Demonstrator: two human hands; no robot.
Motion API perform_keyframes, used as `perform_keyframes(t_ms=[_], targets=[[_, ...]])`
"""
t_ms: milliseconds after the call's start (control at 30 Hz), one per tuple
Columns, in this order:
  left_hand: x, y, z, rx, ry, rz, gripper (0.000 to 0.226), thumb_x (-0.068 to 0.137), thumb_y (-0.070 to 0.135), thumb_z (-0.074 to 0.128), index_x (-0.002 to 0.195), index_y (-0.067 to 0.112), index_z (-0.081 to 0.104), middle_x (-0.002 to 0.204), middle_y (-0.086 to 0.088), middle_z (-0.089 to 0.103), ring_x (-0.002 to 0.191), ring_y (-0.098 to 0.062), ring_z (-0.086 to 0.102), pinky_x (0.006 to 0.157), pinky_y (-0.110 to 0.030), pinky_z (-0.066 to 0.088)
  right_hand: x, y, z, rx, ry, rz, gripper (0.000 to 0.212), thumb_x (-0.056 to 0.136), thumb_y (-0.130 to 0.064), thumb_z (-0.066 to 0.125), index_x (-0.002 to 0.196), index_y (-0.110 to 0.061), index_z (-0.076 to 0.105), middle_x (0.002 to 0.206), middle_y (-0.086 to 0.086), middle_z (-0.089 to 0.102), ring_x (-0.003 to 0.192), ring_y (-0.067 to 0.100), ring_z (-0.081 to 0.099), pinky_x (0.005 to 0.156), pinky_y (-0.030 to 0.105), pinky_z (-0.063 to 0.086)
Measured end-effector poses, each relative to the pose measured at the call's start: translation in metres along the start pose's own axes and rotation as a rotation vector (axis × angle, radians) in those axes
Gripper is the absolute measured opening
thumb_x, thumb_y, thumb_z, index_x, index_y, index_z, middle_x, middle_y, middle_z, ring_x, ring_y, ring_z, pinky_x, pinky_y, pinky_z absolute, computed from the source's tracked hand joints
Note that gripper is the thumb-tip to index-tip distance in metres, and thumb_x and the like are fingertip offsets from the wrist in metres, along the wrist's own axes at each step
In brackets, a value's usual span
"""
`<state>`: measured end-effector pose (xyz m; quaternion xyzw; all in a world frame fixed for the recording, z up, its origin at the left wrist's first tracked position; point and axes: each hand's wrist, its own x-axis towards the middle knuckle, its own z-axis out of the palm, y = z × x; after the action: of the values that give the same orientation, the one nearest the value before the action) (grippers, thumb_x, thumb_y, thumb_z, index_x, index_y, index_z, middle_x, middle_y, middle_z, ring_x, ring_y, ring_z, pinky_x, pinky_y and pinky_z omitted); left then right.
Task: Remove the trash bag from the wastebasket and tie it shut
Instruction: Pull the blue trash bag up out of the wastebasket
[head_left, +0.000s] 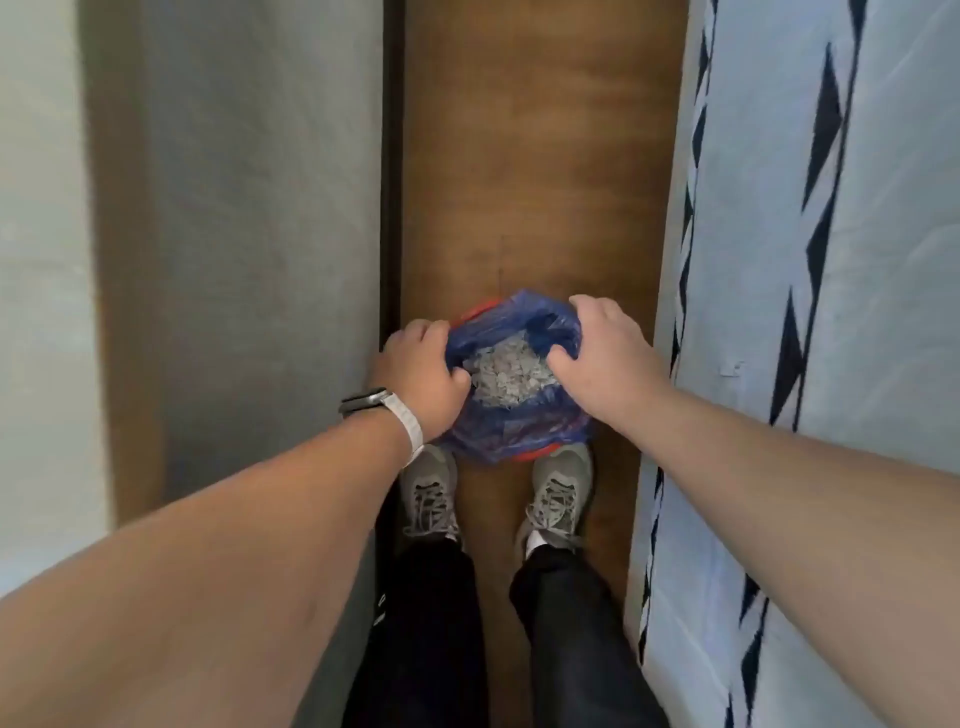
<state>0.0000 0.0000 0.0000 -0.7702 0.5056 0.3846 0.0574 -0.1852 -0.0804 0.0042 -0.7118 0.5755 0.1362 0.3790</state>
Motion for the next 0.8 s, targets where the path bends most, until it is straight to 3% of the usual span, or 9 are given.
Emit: perform_keyframes(t_ms=[167, 333, 500, 600, 700, 800], targets=[[0.042, -0.022, 0.041, -0.017, 0.021, -0.084, 0.049, 0.082, 0.029, 0.056, 0.127, 0.014, 0.046, 0.133, -0.013, 0.050, 0.115, -0.037, 0.051, 0.092, -0.048, 0.047, 0.063, 0.009, 0.037, -0.204, -0.071, -0.179, 0.067, 0.088, -0.031, 0.057, 0.147, -0.023, 0.025, 0.140, 0.010, 0.042, 0.125, 0.032, 0.042, 0.093, 0.046, 0.047], [0.062, -0.038, 0.070, -0.049, 0.035, -0.136, 0.047, 0.079, 0.027, 0.060, 0.121, 0.013, 0.046, 0.121, -0.016, 0.057, 0.107, -0.039, 0.054, 0.086, -0.048, 0.048, 0.102, 0.020, 0.056, -0.330, -0.142, -0.253, 0.066, 0.088, -0.028, 0.056, 0.147, -0.022, 0.027, 0.139, 0.012, 0.040, 0.122, 0.035, 0.041, 0.084, 0.044, 0.047], [0.065, -0.055, 0.081, 0.131, 0.049, -0.060, 0.025, 0.083, 0.029, 0.053, 0.102, 0.013, 0.053, 0.108, -0.015, 0.061, 0.100, -0.039, 0.056, 0.070, -0.039, 0.035, 0.112, 0.036, 0.055, -0.465, -0.120, -0.255, 0.029, 0.087, -0.025, 0.055, 0.112, -0.012, 0.052, 0.115, 0.013, 0.048, 0.102, 0.037, 0.050, 0.066, 0.039, 0.038], [0.061, -0.059, 0.078, 0.155, 0.075, -0.056, 0.016, 0.090, 0.029, 0.046, 0.090, 0.015, 0.052, 0.103, -0.016, 0.062, 0.096, -0.039, 0.057, 0.067, -0.038, 0.031, 0.110, 0.037, 0.047, -0.497, -0.106, -0.205, 0.029, 0.088, -0.031, 0.057, 0.105, -0.009, 0.052, 0.104, 0.012, 0.046, 0.098, 0.036, 0.050, 0.063, 0.038, 0.037], [0.058, -0.056, 0.073, 0.036, 0.062, -0.158, 0.012, 0.091, 0.027, 0.045, 0.084, 0.017, 0.043, 0.093, -0.016, 0.062, 0.088, -0.041, 0.059, 0.066, -0.038, 0.035, 0.105, 0.034, 0.043, -0.462, -0.096, -0.162, 0.027, 0.088, -0.036, 0.057, 0.098, -0.011, 0.049, 0.094, 0.006, 0.040, 0.096, 0.035, 0.052, 0.062, 0.037, 0.035], [0.056, -0.052, 0.071, -0.129, 0.053, -0.306, 0.018, 0.092, 0.030, 0.045, 0.096, 0.013, 0.045, 0.082, -0.010, 0.055, 0.082, -0.039, 0.058, 0.070, -0.040, 0.043, 0.104, 0.031, 0.040, -0.499, -0.085, -0.179, 0.021, 0.090, -0.032, 0.055, 0.094, -0.011, 0.055, 0.090, 0.007, 0.044, 0.090, 0.034, 0.053, 0.062, 0.037, 0.036]])
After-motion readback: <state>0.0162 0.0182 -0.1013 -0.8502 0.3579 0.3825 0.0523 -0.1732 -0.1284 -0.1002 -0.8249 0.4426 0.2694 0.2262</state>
